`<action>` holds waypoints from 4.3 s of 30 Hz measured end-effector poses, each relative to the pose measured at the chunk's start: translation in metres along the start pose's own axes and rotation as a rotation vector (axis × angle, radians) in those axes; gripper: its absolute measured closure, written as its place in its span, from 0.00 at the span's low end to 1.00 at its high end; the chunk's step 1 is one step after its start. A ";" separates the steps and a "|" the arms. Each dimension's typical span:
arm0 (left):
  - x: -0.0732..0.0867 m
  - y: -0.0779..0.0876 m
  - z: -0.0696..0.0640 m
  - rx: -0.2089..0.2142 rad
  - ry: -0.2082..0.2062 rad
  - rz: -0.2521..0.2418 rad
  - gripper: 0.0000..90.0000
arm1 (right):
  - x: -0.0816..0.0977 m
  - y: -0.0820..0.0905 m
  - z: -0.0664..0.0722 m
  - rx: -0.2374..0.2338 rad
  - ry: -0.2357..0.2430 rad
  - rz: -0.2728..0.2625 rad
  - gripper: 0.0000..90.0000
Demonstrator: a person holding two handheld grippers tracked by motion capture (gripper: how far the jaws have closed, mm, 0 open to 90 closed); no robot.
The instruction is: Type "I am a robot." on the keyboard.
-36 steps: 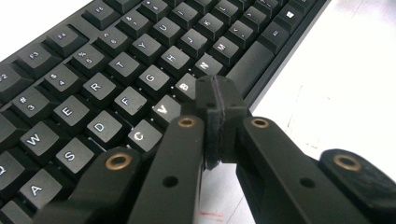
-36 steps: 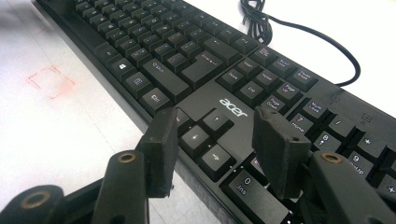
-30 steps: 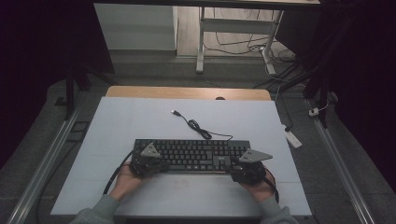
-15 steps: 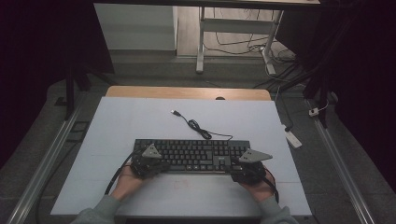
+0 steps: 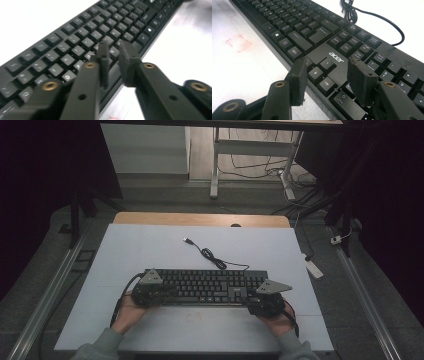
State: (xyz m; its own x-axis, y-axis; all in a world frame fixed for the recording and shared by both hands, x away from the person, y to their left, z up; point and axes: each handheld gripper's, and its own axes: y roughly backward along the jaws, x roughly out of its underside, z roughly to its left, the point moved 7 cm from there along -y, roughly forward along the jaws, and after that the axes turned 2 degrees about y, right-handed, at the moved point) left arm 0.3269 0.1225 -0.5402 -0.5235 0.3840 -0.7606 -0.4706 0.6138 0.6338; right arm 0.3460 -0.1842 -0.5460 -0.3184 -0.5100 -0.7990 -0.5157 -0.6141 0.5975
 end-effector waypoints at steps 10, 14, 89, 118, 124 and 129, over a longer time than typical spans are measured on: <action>-0.001 0.015 0.018 -0.063 0.078 -0.045 0.50 | 0.001 0.000 -0.001 0.000 0.000 0.004 0.56; -0.002 0.017 0.020 -0.066 0.084 -0.051 0.47 | 0.001 0.000 -0.001 0.005 0.001 0.007 0.56; 0.031 0.000 0.057 -0.184 0.100 0.129 0.98 | 0.002 -0.001 -0.002 0.003 0.001 0.013 0.56; 0.025 0.007 0.056 -0.179 0.111 0.062 0.86 | 0.003 0.000 -0.003 0.006 -0.002 0.010 0.55; 0.017 0.018 0.055 -0.156 0.136 0.001 0.59 | 0.003 0.001 -0.004 0.008 -0.002 0.010 0.55; 0.012 0.023 0.054 -0.121 0.159 -0.034 0.47 | 0.004 0.001 -0.004 0.006 0.000 0.012 0.55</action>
State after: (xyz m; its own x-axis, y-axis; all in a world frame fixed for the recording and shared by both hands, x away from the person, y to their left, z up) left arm 0.3474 0.1787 -0.5423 -0.6069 0.2445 -0.7562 -0.5671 0.5333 0.6277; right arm 0.3475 -0.1892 -0.5482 -0.3241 -0.5173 -0.7920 -0.5168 -0.6044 0.6063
